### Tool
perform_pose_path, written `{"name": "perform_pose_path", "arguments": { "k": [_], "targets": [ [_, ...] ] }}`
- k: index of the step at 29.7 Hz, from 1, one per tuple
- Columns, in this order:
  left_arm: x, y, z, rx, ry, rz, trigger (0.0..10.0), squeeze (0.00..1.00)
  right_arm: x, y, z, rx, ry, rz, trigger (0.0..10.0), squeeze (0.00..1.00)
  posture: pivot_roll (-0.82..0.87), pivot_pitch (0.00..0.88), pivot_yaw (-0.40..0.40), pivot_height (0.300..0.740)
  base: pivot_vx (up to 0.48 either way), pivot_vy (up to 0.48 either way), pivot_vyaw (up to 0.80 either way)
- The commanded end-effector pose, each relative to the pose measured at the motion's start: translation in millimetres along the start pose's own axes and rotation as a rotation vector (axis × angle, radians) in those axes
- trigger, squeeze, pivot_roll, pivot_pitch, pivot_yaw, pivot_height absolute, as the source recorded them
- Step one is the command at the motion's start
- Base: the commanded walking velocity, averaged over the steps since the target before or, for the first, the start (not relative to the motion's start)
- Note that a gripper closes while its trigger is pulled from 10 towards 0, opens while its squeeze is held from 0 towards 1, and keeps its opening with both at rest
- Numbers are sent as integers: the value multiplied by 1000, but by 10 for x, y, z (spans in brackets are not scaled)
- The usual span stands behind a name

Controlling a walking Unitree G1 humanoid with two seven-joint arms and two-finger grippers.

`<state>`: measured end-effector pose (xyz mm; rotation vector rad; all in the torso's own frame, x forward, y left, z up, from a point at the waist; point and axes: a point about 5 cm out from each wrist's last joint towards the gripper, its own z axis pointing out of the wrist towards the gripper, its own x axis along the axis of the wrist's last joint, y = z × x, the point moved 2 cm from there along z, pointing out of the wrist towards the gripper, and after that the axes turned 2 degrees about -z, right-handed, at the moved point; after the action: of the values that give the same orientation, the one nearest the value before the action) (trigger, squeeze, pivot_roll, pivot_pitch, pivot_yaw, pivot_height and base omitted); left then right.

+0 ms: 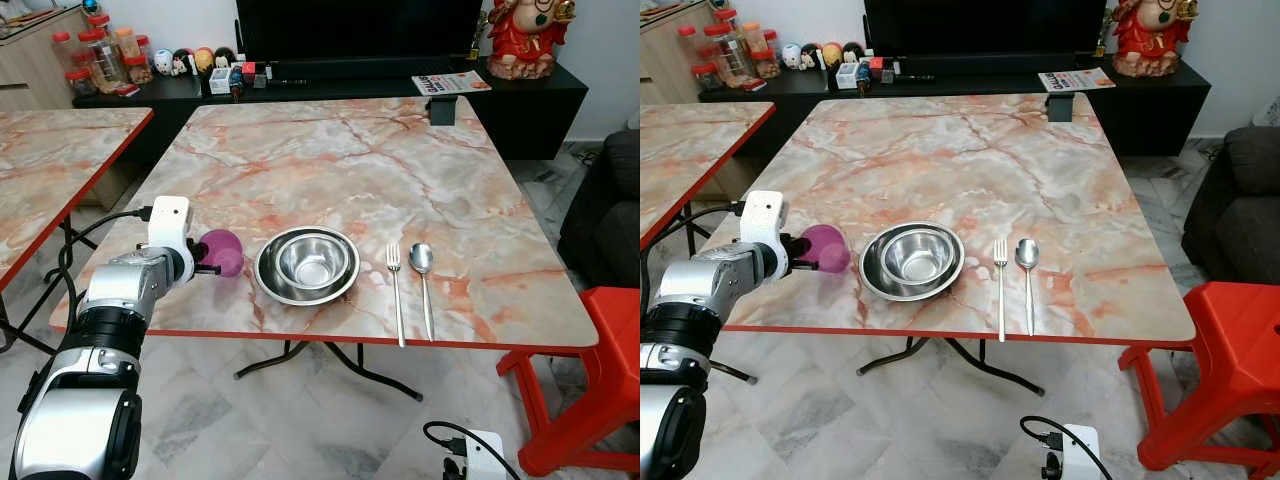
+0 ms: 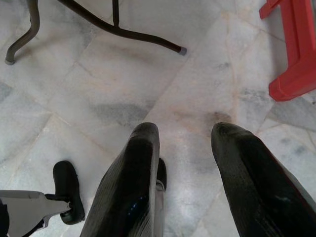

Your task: Setting the table

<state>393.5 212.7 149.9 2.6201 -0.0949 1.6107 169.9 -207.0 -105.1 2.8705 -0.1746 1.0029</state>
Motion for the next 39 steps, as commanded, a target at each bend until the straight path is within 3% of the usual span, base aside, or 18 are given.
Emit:
{"name": "perform_pose_path", "arguments": {
  "k": [1, 17, 18, 19, 23, 25, 30, 31, 36, 37, 39],
  "targets": [
    [8, -51, -25, 21, 3, 8, 10000, 0, -21, -25, -2, -1, -9, 17, 10000, 0, -39, 0, 50, 740, 0, 0, 0],
    [14, -18, -18, 14, 14, 5, 10000, 0, 4, 5, 2, -13, -1, 23, 10000, 0, -46, 0, 46, 740, 0, 0, 0],
    [14, -17, -17, 15, 14, -2, 10000, 408, 3, -3, 2, -11, -1, 22, 10000, 0, -46, 0, 45, 740, 0, 0, 0],
    [14, -15, -15, 16, 14, -7, 10000, 459, 1, -9, 2, -10, -1, 23, 10000, 0, -45, 0, 44, 740, 0, 0, 0],
    [18, -9, -14, 12, 16, -11, 10000, 357, 1, -21, 3, -7, -1, 24, 10000, 0, -46, 0, 42, 740, 0, 0, 0],
    [19, -3, -12, 9, 17, -19, 10000, 0, 5, -22, 4, -7, 0, 24, 10000, 0, -45, 0, 42, 740, 0, 0, 0],
    [18, 8, -8, 3, 16, -18, 10000, 0, 22, -13, 7, -10, 4, 25, 10000, 0, -49, 0, 43, 740, 0, 0, 0],
    [17, 11, -9, 1, 16, -16, 10000, 1000, 23, -9, 8, -11, 5, 26, 10000, 0, -49, 0, 43, 740, 0, 0, 0],
    [22, 2, -13, 8, 16, -16, 10000, 1000, 16, -3, 5, -12, 3, 26, 10000, 0, -47, 0, 43, 740, 0, 0, 0],
    [24, -1, -15, 10, 17, -17, 10000, 0, 12, -5, 5, -11, 2, 25, 10000, 0, -45, 0, 44, 740, 0, 0, 0],
    [28, -8, -18, 13, 20, -17, 10000, 0, 10, -9, 5, -9, 0, 24, 10000, 0, -46, 0, 44, 740, 0, 0, 0]
  ]
}}
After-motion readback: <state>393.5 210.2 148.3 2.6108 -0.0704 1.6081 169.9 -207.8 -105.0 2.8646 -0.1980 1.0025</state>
